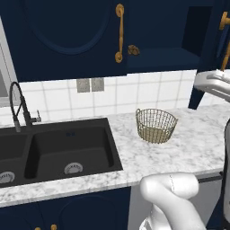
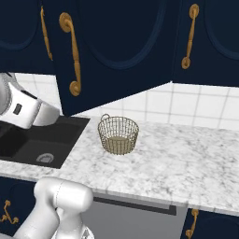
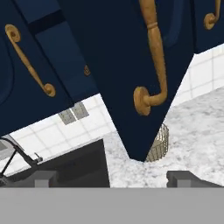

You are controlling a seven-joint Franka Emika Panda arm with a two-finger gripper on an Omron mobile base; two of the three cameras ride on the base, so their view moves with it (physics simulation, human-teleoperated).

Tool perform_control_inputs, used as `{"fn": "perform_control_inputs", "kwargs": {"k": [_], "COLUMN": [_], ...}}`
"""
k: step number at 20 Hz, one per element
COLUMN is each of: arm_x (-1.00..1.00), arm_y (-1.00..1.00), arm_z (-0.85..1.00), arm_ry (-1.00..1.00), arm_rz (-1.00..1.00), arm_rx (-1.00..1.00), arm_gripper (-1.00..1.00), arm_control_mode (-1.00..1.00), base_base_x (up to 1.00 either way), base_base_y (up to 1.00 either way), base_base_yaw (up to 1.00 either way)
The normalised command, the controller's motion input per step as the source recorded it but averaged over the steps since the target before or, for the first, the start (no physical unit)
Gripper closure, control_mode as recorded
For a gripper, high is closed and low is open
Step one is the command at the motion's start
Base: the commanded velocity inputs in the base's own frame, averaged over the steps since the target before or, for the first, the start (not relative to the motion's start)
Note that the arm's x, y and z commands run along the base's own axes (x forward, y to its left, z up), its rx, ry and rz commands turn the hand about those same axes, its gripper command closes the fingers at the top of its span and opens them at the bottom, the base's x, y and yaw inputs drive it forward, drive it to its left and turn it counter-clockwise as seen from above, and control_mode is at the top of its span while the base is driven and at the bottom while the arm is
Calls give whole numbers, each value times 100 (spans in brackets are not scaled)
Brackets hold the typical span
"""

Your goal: Open the cabinet, pick up the bread from the cabinet and place it in the basket. Then move the basket to the dining counter.

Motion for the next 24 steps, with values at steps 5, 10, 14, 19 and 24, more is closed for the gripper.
{"fn": "perform_control_inputs", "kwargs": {"k": [5, 10, 14, 19, 24], "arm_x": [52, 76, 54, 57, 26], "arm_y": [94, 22, -25, -10, 0], "arm_z": [1, -4, -16, -10, 0], "arm_ry": [3, -1, -14, -27, -14], "arm_rz": [-33, -36, -32, -40, -73], "arm_rx": [9, 15, 36, 33, 26], "arm_gripper": [-100, -100, -100, -100, -100], "arm_control_mode": [-100, -100, -100, -100, -100], "base_base_x": [0, 0, 0, 0, 0], "base_base_y": [0, 0, 0, 0, 0], "base_base_yaw": [0, 0, 0, 0, 0]}}
